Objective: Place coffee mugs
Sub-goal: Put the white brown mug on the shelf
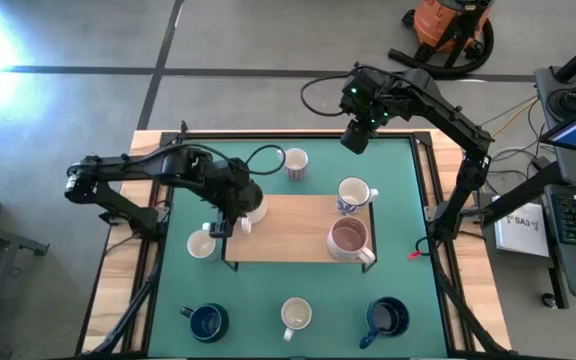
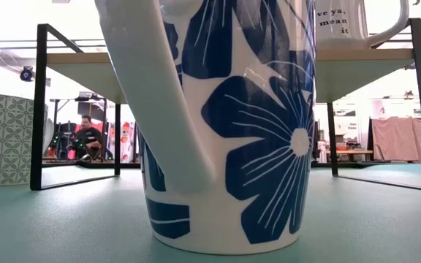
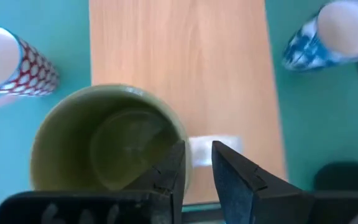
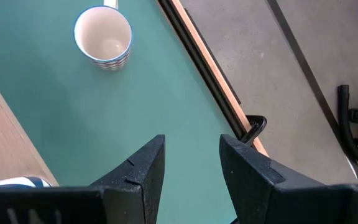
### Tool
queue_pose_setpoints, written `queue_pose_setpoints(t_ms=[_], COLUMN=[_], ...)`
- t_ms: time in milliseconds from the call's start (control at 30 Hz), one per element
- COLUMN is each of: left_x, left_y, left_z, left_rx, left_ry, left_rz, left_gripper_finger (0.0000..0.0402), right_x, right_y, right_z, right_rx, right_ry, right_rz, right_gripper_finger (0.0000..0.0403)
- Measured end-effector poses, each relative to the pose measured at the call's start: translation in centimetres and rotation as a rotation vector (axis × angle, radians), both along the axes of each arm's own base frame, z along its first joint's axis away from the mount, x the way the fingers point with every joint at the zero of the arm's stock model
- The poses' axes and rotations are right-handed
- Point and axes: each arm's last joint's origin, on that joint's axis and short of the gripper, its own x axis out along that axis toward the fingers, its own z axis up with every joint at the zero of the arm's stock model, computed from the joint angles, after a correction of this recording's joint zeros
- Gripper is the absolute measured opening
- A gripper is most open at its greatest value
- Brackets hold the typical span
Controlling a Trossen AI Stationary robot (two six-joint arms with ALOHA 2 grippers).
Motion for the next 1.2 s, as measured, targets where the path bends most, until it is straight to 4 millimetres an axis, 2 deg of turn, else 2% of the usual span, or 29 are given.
queue_pose_setpoints(t_ms=[100, 267, 433, 633, 900, 1200], left_x=[0.7, 2.4, 3.4, 3.2, 2.3, 1.9], left_y=[0.0, 0.0, 0.0, 0.2, 0.2, 0.2], left_z=[-0.2, -1.4, -2.7, -2.8, -2.8, -1.9], left_rx=[-0.028, -0.056, -0.069, -0.014, 0.003, -0.002], left_ry=[0.008, 0.042, 0.09, 0.114, 0.176, 0.139], left_rz=[0.046, 0.106, 0.161, 0.215, 0.2, 0.2], left_gripper_finger=[0.0062, 0.0062, 0.0062, 0.0058, 0.0039, 0.0038], right_x=[0.0, 0.0, 0.0, 0.0, 0.0, 0.0], right_y=[0.0, 0.0, 0.0, 0.0, 0.0, 0.0], right_z=[0.0, 0.0, 0.0, 0.0, 0.0, 0.0], right_rx=[0.0, 0.001, 0.001, 0.001, 0.001, 0.002], right_ry=[-0.001, -0.001, -0.002, 0.0, -0.001, -0.001], right_rz=[-0.001, -0.003, -0.003, -0.001, -0.003, -0.002], right_gripper_finger=[0.0141, 0.0141, 0.0141, 0.0141, 0.0141, 0.0141])
